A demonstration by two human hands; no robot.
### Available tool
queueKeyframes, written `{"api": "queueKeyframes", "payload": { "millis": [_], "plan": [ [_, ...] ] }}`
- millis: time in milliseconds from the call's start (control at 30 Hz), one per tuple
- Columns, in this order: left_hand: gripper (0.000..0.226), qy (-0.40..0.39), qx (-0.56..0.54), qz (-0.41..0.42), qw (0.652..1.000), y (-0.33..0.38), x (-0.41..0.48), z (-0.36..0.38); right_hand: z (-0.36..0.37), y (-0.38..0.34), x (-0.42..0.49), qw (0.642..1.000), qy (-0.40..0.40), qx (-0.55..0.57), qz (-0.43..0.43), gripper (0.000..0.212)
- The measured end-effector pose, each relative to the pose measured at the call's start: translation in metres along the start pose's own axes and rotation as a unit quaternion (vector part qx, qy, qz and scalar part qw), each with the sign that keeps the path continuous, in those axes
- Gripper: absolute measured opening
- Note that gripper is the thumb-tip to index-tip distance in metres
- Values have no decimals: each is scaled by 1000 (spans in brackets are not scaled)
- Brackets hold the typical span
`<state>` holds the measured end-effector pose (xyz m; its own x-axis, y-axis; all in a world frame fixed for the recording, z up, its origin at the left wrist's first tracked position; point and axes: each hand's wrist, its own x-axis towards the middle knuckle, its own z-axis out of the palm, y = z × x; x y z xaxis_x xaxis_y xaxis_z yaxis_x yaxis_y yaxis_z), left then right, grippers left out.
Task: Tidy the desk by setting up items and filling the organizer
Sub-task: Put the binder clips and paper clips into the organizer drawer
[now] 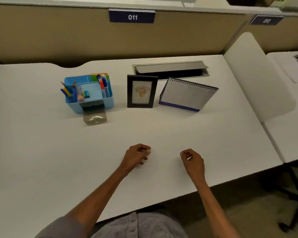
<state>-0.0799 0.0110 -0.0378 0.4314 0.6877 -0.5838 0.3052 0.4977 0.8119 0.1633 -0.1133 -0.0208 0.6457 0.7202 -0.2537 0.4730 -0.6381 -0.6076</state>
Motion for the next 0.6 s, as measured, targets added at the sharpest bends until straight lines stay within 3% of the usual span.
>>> {"api": "queueKeyframes", "payload": {
  "millis": [300, 600],
  "plan": [
    [18, -69, 176, 84, 978, -11, -3, 82, -21, 54, -22, 994, -22, -96, -47, 1],
    [21, -66, 221, 92, 969, -19, -1, 119, -34, 69, -7, 947, -98, -216, -217, 19]
  ]
}}
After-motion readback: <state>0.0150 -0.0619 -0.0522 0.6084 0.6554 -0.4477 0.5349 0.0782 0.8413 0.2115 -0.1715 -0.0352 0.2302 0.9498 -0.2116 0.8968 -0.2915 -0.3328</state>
